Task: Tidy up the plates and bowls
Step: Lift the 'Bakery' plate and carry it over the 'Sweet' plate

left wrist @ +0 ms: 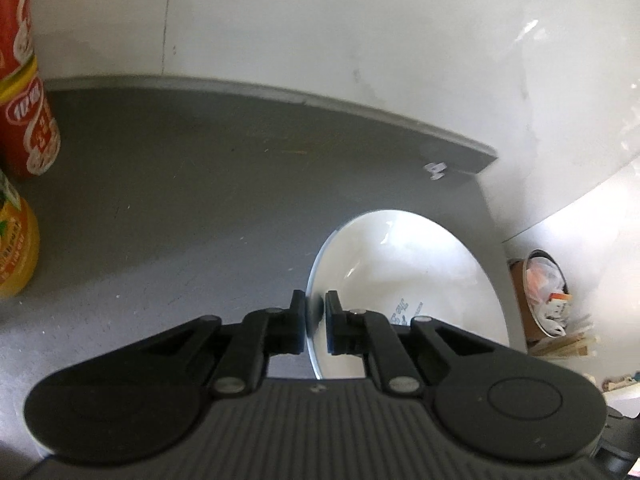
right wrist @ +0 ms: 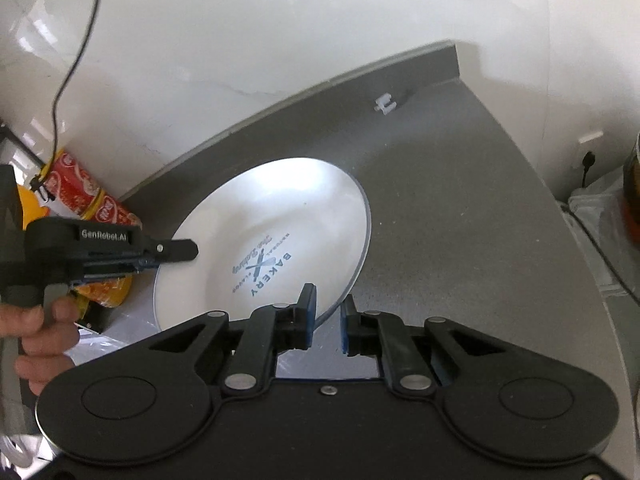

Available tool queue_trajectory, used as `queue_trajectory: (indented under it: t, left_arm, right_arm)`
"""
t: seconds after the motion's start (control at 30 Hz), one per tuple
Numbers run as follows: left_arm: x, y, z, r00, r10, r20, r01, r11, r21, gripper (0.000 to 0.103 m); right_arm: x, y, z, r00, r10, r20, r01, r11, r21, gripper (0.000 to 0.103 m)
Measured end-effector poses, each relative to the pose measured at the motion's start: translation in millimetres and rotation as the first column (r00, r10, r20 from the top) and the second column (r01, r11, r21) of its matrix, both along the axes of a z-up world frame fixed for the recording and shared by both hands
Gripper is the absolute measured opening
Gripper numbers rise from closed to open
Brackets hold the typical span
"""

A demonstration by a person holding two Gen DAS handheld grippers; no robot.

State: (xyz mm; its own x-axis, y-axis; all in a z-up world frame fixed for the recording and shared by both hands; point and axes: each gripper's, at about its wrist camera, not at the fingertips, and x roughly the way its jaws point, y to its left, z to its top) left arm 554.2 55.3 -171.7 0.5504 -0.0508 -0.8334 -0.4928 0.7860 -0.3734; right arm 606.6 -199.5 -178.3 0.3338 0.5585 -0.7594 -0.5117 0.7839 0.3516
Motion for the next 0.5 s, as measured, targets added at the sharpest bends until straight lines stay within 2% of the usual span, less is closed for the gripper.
queue_trajectory:
  t: [0.37, 0.5]
  left_arm:
    - [-20.0, -6.5, 46.3, 0.992, -0.088, 0.092, 0.091, 0.995, -0.029, 0.008]
    - [-34.3, -5.8, 64.2, 0.981, -0.14, 0.135, 0.145, 0.989, -0.028, 0.008]
  right_arm:
    - [-46.8, -13.0, 47.3, 0.993, -0.098, 0.073, 0.094, 0.994, 0.055, 0.012]
    - [-72.9, -15.3, 58.4, 0.985, -0.14, 0.1, 0.133, 0.988, 0.074, 0.012]
